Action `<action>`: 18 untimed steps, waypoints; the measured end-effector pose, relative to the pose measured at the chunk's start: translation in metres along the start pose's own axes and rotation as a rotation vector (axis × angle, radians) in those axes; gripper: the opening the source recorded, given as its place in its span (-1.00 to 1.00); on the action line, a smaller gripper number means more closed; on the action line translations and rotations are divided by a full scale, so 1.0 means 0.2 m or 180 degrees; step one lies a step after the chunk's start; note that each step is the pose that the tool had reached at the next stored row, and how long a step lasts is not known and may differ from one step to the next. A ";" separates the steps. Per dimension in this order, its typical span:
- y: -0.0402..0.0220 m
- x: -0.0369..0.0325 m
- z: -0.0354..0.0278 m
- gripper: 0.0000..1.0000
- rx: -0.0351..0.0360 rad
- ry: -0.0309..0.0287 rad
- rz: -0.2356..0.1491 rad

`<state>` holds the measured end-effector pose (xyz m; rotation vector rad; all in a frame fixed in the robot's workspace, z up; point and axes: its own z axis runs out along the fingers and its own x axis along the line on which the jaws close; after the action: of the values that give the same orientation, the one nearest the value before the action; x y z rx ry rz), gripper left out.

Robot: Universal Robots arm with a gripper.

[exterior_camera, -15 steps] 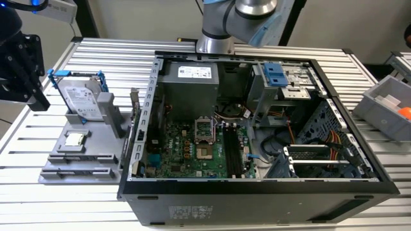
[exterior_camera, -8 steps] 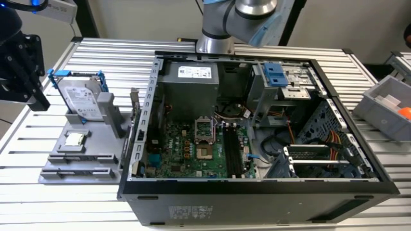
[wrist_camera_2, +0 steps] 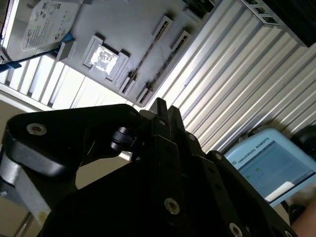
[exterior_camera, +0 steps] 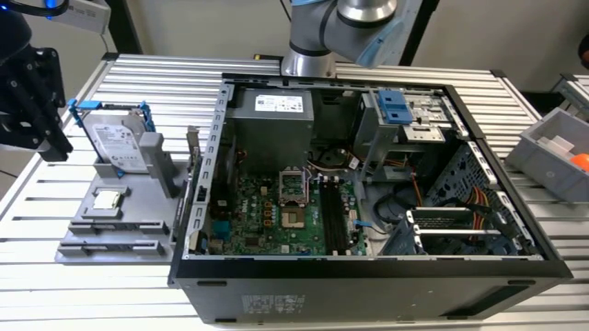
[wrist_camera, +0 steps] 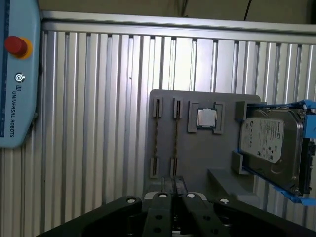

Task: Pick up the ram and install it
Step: 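Pick up the ram and move it above insertion slot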

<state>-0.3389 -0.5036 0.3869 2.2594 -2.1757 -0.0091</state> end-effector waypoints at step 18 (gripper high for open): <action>0.000 0.000 0.010 1.00 0.0000 0.0000 0.0009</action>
<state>-0.3390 -0.5036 0.3848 2.2564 -2.1788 -0.0091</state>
